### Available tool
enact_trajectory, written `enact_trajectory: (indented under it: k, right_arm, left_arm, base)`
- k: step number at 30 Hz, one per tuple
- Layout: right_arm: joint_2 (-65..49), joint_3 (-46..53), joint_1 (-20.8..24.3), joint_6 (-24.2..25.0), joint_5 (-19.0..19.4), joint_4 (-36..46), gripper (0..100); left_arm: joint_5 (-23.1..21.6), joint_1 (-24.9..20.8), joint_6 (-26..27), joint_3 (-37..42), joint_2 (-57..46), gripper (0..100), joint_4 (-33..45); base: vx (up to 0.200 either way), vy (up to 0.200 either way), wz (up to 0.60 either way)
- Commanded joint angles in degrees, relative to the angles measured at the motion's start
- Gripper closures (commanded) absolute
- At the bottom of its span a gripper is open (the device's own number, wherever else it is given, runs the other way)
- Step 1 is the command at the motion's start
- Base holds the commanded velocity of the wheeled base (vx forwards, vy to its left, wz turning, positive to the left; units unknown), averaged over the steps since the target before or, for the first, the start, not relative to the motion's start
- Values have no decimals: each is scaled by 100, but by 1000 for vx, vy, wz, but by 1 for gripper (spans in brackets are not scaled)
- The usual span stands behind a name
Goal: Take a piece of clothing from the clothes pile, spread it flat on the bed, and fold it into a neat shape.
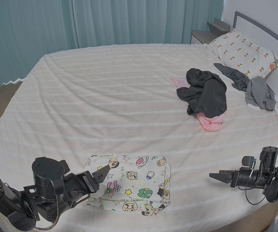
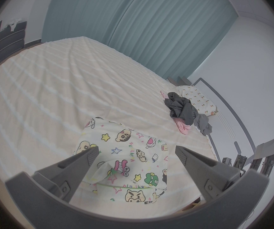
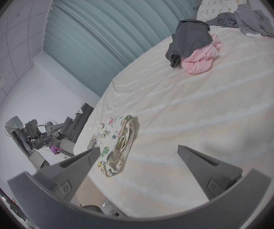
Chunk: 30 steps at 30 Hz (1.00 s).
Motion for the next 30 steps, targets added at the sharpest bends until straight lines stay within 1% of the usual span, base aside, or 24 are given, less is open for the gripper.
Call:
enact_trajectory:
  k: [1,2,5,7,9,11,12,13,16,23,25,30]
  right_arm:
    - [90,-56,139,29,3,-82,0]
    - [142,-100,297,91,-15,-82,0]
    - [169,-293,579,302,-24,-82,0]
    - [186,-478,798,495,-121,-73,0]
    - [257,-741,1088,697,-428,-73,0]
    - [380,-1031,1475,856,-903,-73,0]
    - [388,-1049,1510,856,-920,-73,0]
    - [467,-1146,1739,917,-1070,-73,0]
    - [634,-1260,2029,952,-1096,-73,0]
    - [907,-1321,2363,961,-1158,-73,0]
    - [933,-1330,2416,961,-1254,-73,0]
    - [1048,-1330,2504,961,-1342,-73,0]
  left_arm:
    - [-8,179,-13,138,-232,0,0]
    - [-43,223,-13,191,-250,0,0]
    - [-61,223,-22,278,-285,0,-9]
    - [-70,232,-92,287,-311,0,-9]
    - [-70,250,-242,305,-311,0,-9]
    - [-70,285,-321,340,-302,0,-9]
    - [-70,294,-321,340,-302,0,-9]
    - [-70,294,-321,366,-302,0,-9]
    - [-70,294,-330,384,-311,0,-9]
    - [-70,294,-330,410,-276,0,-9]
    - [-61,294,-338,410,-267,0,-9]
    - [-61,294,-330,445,-267,0,-9]
  base:
    - [0,0,0]
    - [0,0,0]
    - [0,0,0]
    - [0,0,0]
    - [0,0,0]
    - [0,100,0]
    - [0,200,0]
    - [0,200,0]
    - [0,200,0]
    - [0,200,0]
    - [0,200,0]
    - [0,0,0]
